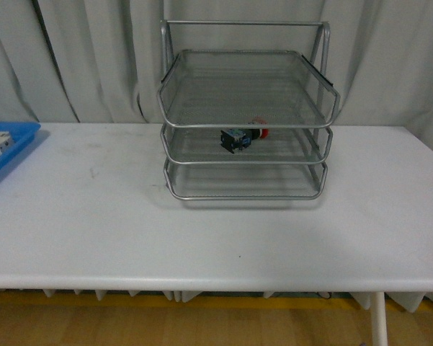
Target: Place button on rack with both arms
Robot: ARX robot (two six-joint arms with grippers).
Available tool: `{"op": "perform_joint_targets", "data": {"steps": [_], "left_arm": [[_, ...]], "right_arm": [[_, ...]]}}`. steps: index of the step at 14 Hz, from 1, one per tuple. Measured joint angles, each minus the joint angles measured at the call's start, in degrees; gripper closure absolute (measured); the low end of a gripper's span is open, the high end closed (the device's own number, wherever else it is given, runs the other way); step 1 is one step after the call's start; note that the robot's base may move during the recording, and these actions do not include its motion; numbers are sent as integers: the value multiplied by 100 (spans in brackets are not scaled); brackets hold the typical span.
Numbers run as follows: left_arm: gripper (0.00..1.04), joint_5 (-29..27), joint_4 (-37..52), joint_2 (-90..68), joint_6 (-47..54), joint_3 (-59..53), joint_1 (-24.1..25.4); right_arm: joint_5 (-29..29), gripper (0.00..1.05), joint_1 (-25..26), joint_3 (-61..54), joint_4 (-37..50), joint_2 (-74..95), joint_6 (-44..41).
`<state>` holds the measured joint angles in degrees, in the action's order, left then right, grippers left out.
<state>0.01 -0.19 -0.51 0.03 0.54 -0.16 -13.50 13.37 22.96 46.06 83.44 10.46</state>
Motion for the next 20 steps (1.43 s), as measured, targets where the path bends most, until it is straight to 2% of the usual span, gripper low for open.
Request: {"op": "perform_joint_targets", "data": {"steps": [1,2,5,7,8,9,20], "left_arm": [[7,0,-2,0,0,0,0],[7,0,0,0,0,0,7],[7,0,0,0,0,0,7],[7,0,0,0,0,0,7],[7,0,0,0,0,0,7],[7,0,2,0,0,0,7],[7,-2,0,0,0,0,11]], "right_arm": [[63,103,-70,-1008,1360,-212,-584],[149,103,-144,-1349,1639,-887,-815],[675,103,-754,-2138,284,-2861,-992],[960,103,-868,-2166,-94,-3654,-1008],[1266,103,-1233,-2175,-376,-3952,-1008],[1261,103,-1379,-2194,-623,-4183,-1012],[1338,103,-1335,-2234,-2616,-6360,-1012]]}}
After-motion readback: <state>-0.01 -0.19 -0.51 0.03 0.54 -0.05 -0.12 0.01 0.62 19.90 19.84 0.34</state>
